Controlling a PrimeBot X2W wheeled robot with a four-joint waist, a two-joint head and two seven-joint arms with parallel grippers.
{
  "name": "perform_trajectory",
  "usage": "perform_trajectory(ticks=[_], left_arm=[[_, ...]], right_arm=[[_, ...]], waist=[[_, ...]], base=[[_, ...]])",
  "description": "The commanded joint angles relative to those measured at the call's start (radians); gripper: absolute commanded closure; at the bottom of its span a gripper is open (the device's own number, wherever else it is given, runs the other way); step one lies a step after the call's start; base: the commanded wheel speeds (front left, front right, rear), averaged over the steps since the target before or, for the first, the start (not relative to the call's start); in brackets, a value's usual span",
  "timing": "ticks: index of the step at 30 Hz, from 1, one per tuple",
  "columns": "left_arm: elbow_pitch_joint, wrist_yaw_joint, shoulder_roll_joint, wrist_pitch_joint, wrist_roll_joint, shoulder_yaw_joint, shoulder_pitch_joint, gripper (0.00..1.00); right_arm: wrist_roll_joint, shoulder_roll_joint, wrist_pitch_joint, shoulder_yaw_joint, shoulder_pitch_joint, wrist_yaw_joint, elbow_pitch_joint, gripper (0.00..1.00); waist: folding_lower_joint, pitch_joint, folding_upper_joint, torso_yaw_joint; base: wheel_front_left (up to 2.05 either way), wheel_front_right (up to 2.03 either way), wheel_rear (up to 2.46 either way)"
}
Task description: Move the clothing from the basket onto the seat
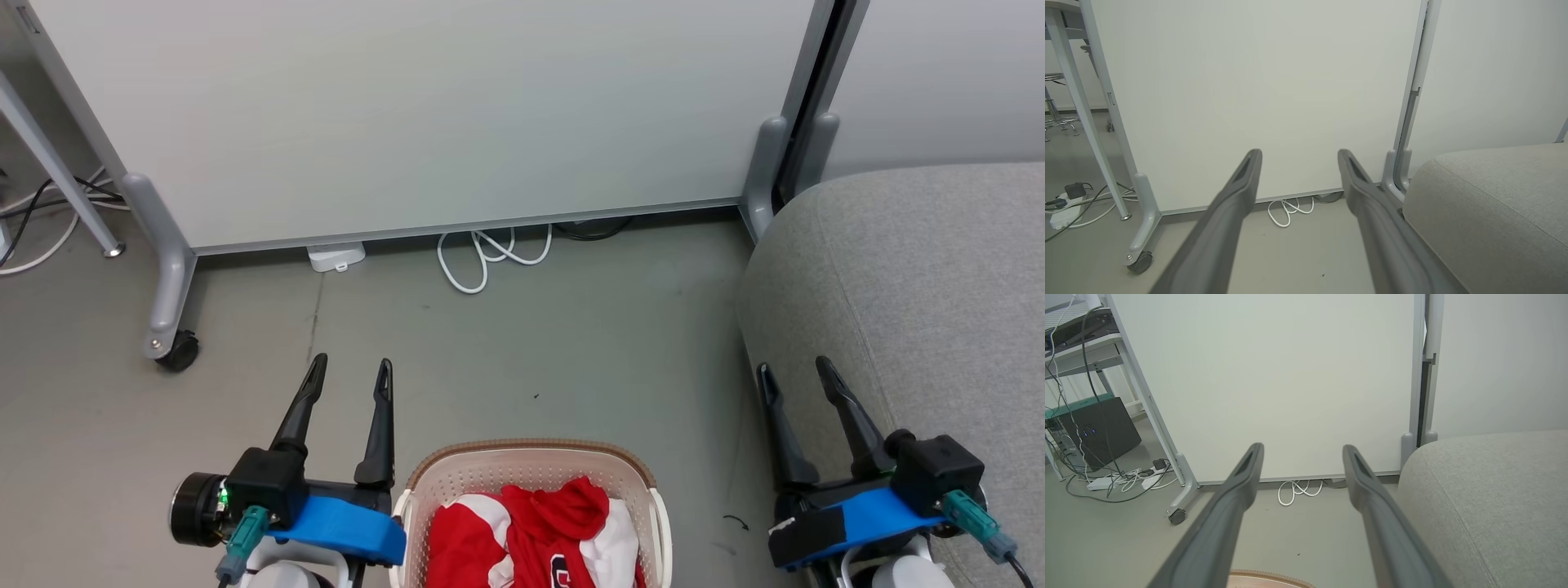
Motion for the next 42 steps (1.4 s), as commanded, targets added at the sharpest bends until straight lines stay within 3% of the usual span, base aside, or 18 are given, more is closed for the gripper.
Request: perform_trajectory(ticks=[1, 32, 42], left_arm=[[0.002, -0.006, -0.001, -0.008, 0.021, -0.001, -0.012, 0.0], [0.015, -0.007, -0.001, -0.009, -0.007, -0.013, -0.028, 0.0], [0.089, -0.035, 0.011, -0.008, 0.05, -0.078, -0.13, 0.0]], right_arm=[[-0.023, -0.006, -0.009, -0.003, -0.013, 0.002, 0.003, 0.0], [-0.005, -0.006, -0.009, -0.009, -0.024, 0.002, 0.015, 0.0], [-0.009, -0.006, -0.009, -0.011, -0.075, 0.002, -0.008, 0.0]], waist=[[-0.0001, 0.001, 0.0, 0.0], [-0.0001, 0.02, 0.0, 0.001], [-0.0001, 0.102, 0.0, -0.004]], base=[[0.0, 0.0, 0.0], [0.0, 0.0, 0.0], [0.0, 0.0, 0.0]])
